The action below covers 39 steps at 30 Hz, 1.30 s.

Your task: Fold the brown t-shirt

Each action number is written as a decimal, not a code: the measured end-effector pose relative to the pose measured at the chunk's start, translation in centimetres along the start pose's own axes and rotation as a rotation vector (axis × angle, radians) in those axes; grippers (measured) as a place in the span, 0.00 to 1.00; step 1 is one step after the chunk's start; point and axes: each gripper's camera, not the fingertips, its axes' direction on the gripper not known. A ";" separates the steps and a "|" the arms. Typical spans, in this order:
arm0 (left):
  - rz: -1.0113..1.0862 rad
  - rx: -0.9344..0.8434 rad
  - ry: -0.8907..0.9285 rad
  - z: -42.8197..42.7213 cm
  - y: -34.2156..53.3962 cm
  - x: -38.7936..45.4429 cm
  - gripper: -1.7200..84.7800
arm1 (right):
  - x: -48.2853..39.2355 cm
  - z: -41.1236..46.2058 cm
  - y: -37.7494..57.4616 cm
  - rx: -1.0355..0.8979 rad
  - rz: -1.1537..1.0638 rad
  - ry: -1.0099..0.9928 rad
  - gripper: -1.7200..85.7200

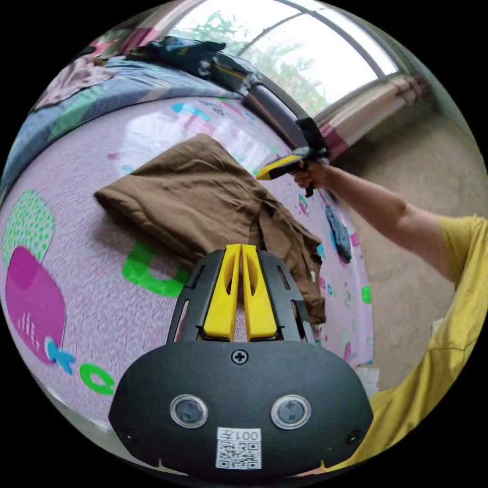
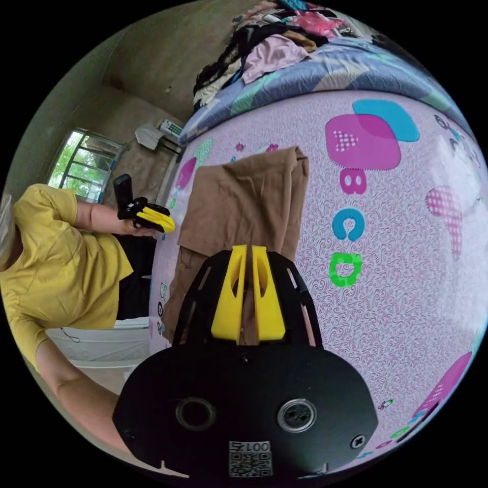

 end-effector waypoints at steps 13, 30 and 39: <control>-0.395 0.258 0.059 -4.5 -0.6 -14.0 0.12 | 8.1 -2.4 -4.4 0.126 0.118 -0.168 0.16; -0.462 0.211 0.276 -1.7 1.0 -17.2 0.10 | 12.1 0.0 -10.3 -0.079 0.079 -0.440 0.14; -0.422 0.186 0.346 1.2 2.2 -15.7 0.01 | 8.7 -0.5 -10.4 -0.104 -0.046 -0.292 0.05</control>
